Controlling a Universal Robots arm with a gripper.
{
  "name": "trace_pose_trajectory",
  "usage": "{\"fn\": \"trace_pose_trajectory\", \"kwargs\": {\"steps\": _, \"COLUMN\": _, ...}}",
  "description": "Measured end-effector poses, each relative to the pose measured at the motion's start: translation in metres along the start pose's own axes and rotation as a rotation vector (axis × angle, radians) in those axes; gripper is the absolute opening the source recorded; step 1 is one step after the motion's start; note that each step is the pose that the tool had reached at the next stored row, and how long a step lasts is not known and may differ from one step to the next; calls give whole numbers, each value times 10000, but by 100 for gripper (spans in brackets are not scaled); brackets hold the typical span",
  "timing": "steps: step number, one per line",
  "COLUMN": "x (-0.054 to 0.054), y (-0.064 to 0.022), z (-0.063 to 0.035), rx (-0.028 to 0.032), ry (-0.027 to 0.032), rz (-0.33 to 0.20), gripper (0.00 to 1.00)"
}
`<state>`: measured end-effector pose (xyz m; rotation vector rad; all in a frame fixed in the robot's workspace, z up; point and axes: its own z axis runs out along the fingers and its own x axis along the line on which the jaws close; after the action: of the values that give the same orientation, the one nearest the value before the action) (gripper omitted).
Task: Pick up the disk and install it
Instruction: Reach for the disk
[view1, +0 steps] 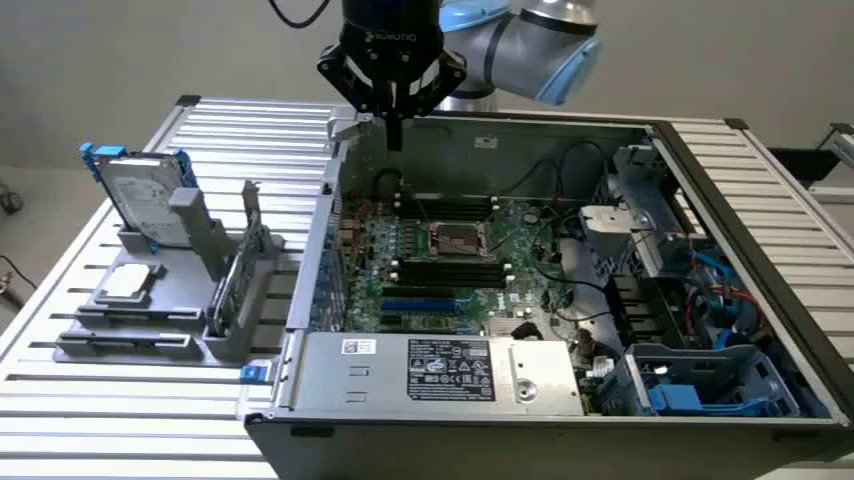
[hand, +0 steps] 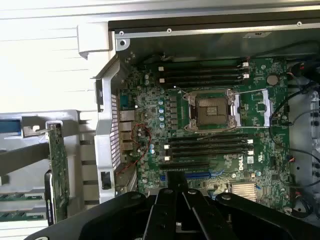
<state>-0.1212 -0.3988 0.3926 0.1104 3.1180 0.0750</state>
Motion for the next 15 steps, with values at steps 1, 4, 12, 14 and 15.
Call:
{"fn": "trace_pose_trajectory", "kwargs": {"steps": 1, "x": 0, "y": 0, "z": 0, "rx": 0, "ry": 0, "rz": 0, "gripper": 11}}
{"fn": "trace_pose_trajectory", "kwargs": {"steps": 4, "x": 0, "y": 0, "z": 0, "rx": 1, "ry": 1, "rz": -1, "gripper": 11}}
{"fn": "trace_pose_trajectory", "kwargs": {"steps": 12, "x": 0, "y": 0, "z": 0, "rx": 0, "ry": 0, "rz": 0, "gripper": 11}}
{"fn": "trace_pose_trajectory", "kwargs": {"steps": 14, "x": 0, "y": 0, "z": 0, "rx": 0, "ry": 0, "rz": 0, "gripper": 11}}
{"fn": "trace_pose_trajectory", "kwargs": {"steps": 15, "x": 0, "y": 0, "z": 0, "rx": 1, "ry": 1, "rz": 0, "gripper": 11}}
